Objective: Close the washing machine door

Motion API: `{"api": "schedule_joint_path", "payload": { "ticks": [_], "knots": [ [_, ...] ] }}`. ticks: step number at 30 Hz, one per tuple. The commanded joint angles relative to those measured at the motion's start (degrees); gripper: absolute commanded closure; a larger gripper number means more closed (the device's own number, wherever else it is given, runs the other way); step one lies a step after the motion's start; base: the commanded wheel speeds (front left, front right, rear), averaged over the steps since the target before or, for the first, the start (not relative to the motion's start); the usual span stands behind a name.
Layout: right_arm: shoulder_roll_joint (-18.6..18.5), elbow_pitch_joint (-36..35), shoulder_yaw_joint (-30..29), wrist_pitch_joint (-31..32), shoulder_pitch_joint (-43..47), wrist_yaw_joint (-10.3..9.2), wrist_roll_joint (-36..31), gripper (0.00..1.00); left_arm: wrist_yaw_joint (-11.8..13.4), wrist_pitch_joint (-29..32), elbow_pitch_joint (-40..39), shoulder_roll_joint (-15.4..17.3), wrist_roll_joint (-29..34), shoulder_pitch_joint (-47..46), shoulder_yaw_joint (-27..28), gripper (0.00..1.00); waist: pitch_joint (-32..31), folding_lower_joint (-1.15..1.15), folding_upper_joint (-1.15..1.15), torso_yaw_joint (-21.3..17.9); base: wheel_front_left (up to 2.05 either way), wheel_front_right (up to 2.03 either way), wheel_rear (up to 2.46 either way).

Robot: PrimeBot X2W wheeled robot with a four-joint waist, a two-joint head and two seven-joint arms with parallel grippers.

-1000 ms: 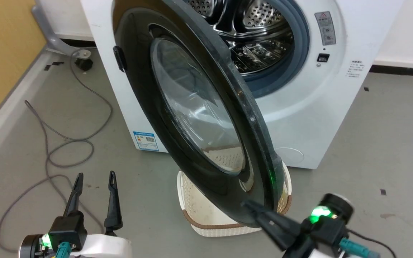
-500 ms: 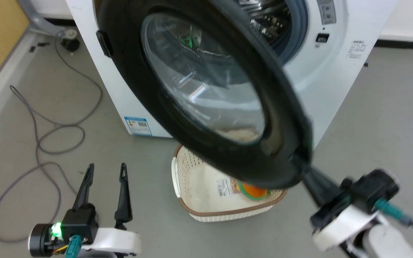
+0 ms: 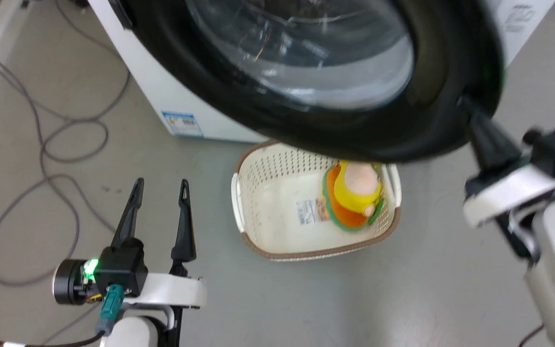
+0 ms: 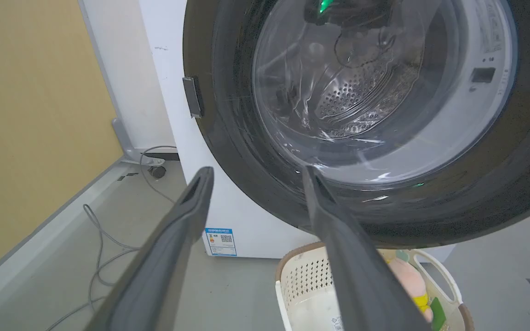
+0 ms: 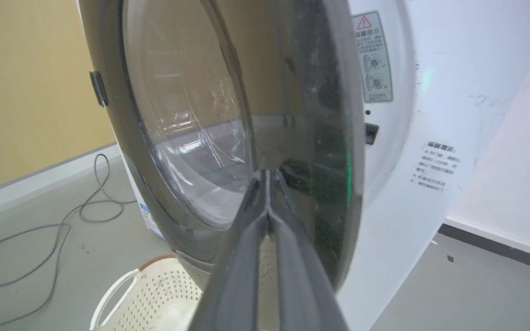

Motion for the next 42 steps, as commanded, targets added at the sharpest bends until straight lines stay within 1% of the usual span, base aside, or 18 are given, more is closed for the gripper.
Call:
{"api": "schedule_joint_path", "payload": {
  "ticks": [1, 8, 17, 22, 26, 29, 33, 37, 42],
  "knots": [
    [-0.3, 2.0, -0.8, -0.3, -3.7, -0.09, -0.5, 1.0, 0.4, -0.2, -0.1, 0.0, -0.2, -1.4, -0.1, 0.0, 2.2, 0.0, 0.0, 1.0, 0.0, 0.0, 0.0],
    [-2.1, 8.7, -3.7, -0.3, -12.7, -0.09, -2.6, 1.0, 1.1, -0.2, -0.1, -0.1, -0.7, -3.1, -1.0, 0.0, 4.8, 0.0, 0.0, 2.7, 0.0, 0.0, 0.0],
    [-2.2, 18.4, -7.7, -0.3, -21.6, -0.09, -5.4, 1.0, 2.0, -0.2, -0.3, -0.1, -1.6, -4.2, -1.6, 0.0, 6.6, 0.0, 0.0, 3.8, 0.0, 0.0, 0.0],
    [-1.4, 21.8, -9.2, -0.3, -24.2, -0.09, -6.8, 1.0, 2.4, -0.2, -0.4, -0.1, -1.7, -4.7, -1.8, 0.0, 7.0, 0.0, 0.0, 4.0, 0.0, 0.0, 0.0],
    [-0.5, 21.9, -10.4, -0.3, -23.3, -0.09, -7.6, 1.0, 2.7, -0.2, -0.2, -0.1, -1.8, -4.6, -1.8, 0.0, 6.2, 0.0, 0.0, 4.0, 0.0, 0.0, 0.0],
    [0.0, 19.0, -11.6, -0.3, -21.2, -0.09, -7.6, 1.0, 2.8, -0.2, 0.3, -0.1, -1.8, -3.8, -1.5, 0.0, 4.7, 0.0, 0.0, 3.6, 0.0, 0.0, 0.0],
    [1.7, 9.9, -15.1, -0.3, -15.9, -0.09, -8.0, 1.0, 3.3, -0.2, 0.8, -0.1, -1.9, -2.4, -0.5, 0.0, 1.7, 0.0, 0.0, 2.5, 0.0, 0.0, 0.0],
    [4.1, 0.1, -17.9, -0.3, -9.5, -0.09, -9.5, 1.0, 3.1, -0.2, 1.6, -0.1, -1.5, -1.0, 0.1, 0.0, -1.8, 0.0, 0.0, 1.3, 0.0, 0.0, 0.0],
    [7.4, -10.2, -18.3, -0.3, -1.5, -0.09, -11.0, 1.0, 2.7, -0.2, 2.4, -0.1, -0.7, 1.1, 1.3, 0.0, -5.7, 0.0, 0.0, -0.7, 0.0, 0.0, 0.0]
  ]
}}
